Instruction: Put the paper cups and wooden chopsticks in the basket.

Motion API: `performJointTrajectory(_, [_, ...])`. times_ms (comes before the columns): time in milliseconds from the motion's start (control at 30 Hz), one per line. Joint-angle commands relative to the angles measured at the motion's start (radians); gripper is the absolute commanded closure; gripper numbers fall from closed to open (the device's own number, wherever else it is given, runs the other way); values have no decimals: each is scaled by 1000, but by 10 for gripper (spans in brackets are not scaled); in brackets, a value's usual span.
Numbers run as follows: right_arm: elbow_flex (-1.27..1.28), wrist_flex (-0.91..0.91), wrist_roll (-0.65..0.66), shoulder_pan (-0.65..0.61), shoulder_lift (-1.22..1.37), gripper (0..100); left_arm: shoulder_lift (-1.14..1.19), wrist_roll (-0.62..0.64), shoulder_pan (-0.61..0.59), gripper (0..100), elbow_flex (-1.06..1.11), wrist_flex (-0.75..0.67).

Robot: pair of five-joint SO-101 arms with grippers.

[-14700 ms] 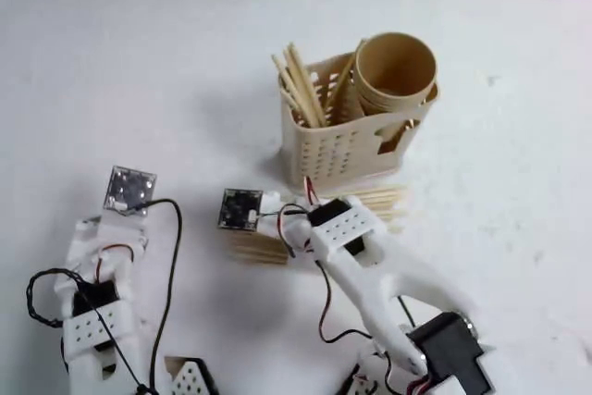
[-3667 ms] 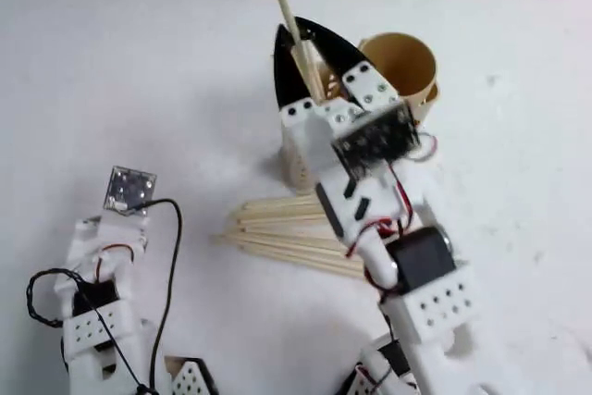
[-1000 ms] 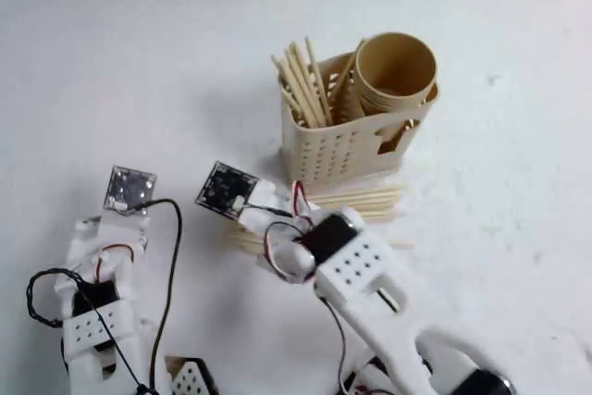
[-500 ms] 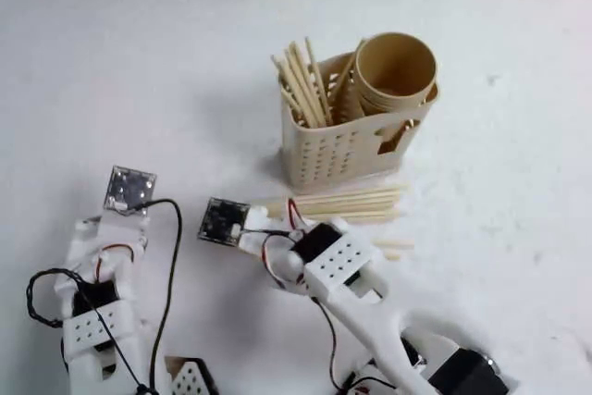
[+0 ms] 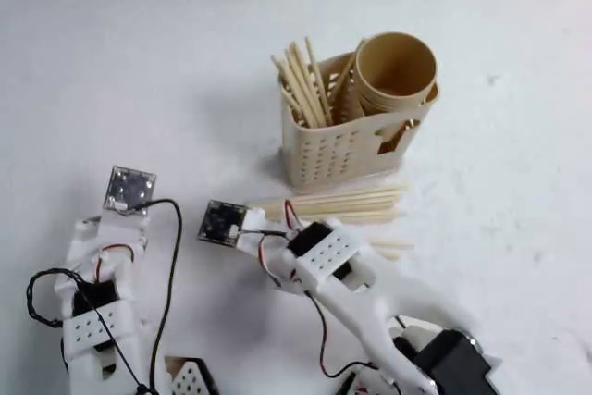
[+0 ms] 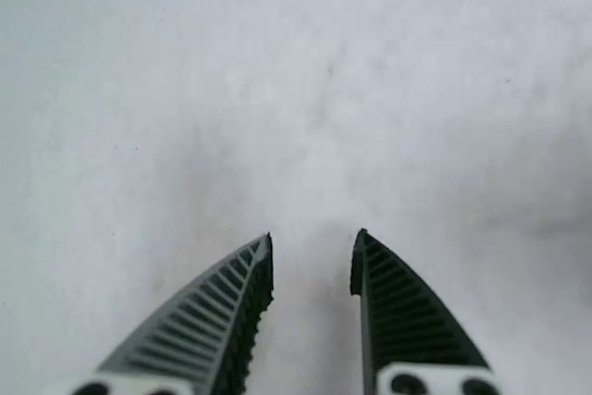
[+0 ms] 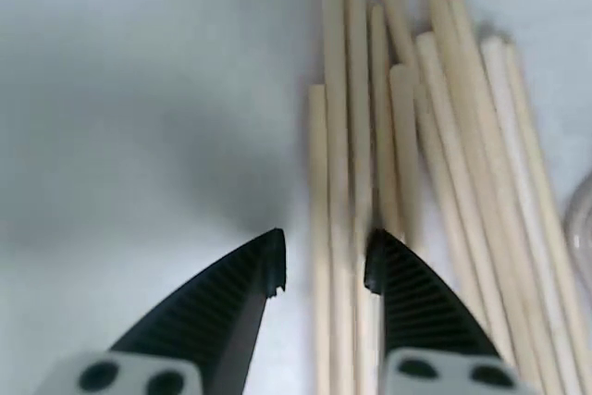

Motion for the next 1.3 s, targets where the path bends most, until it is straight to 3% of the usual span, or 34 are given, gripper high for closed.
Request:
performJointTrajectory(0, [-3, -12, 14, -4, 19, 854, -12, 5, 15, 845, -3, -20])
performJointTrajectory(233, [-5, -27, 14, -4, 38, 966, -12, 5, 15, 845, -3, -20])
performJointTrajectory(467, [-15, -18, 12, 41, 8, 981, -12, 5, 15, 845, -3, -20])
performJointTrajectory(767, [-18, 137, 6, 116, -358, 981, -12, 5, 15, 845, -3, -20])
performJointTrajectory(933, [-26, 166, -81, 117, -539, 981, -12, 5, 15, 845, -3, -20])
performJointTrajectory(1067, [-101, 186, -127, 120, -653, 981, -12, 5, 15, 845, -3, -20])
performJointTrajectory(1267, [-370, 200, -204, 223, -662, 981, -12, 5, 15, 845, -3, -20])
